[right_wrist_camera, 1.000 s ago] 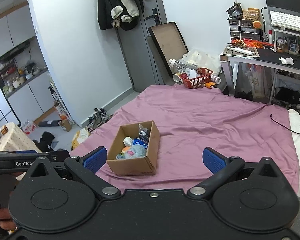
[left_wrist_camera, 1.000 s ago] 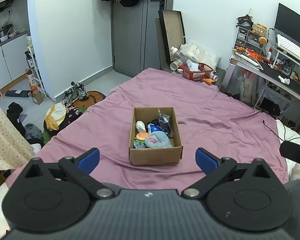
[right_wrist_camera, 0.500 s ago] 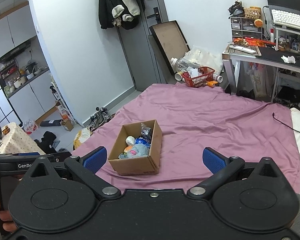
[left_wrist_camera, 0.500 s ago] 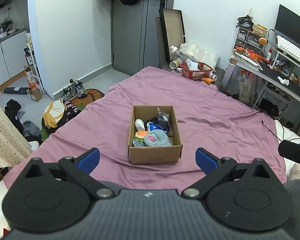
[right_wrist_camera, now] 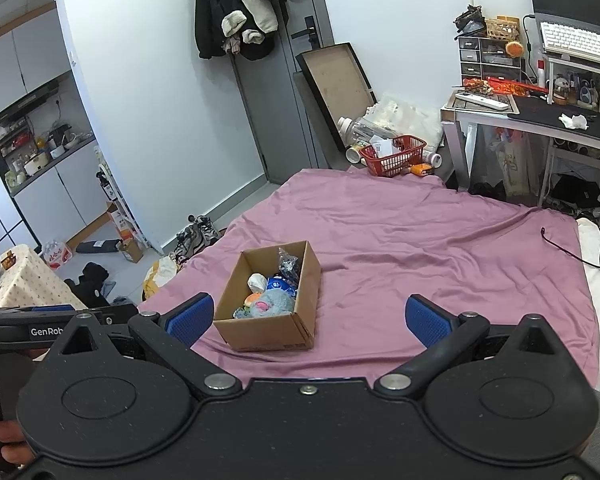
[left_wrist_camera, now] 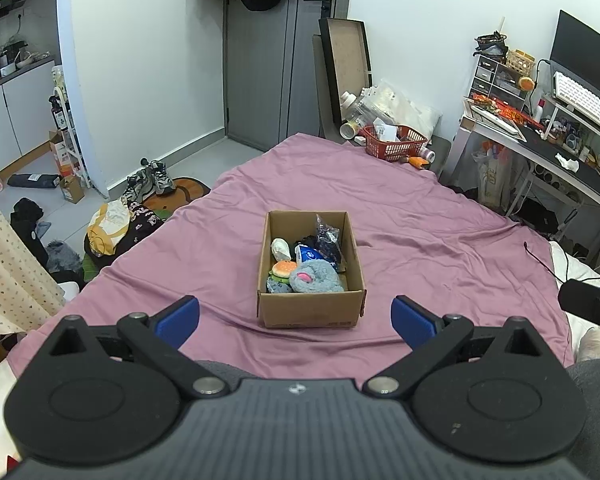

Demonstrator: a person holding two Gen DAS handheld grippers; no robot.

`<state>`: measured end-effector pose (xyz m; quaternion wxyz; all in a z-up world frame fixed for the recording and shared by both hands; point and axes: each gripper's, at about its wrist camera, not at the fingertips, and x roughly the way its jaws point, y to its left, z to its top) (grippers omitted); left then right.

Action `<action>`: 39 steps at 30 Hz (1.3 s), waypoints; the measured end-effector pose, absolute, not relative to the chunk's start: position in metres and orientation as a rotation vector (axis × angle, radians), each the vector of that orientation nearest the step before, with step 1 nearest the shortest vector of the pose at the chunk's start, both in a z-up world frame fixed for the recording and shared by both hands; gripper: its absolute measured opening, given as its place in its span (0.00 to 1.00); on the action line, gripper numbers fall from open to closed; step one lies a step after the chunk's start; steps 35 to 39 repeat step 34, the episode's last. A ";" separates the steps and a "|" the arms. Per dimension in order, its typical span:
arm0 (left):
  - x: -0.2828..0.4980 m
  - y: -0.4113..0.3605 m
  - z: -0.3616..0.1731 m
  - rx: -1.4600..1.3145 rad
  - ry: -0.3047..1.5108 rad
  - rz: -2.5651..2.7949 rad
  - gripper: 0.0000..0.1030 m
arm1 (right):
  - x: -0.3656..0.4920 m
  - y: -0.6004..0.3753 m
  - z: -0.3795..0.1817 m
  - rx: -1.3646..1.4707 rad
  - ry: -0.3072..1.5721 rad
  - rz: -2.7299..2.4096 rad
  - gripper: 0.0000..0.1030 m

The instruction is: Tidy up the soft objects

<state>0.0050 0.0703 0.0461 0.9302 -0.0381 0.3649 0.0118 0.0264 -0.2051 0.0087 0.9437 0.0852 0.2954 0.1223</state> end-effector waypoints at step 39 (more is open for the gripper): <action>0.021 0.061 0.039 -0.064 0.770 0.009 0.98 | 0.044 -0.202 -0.003 0.171 0.631 0.254 1.00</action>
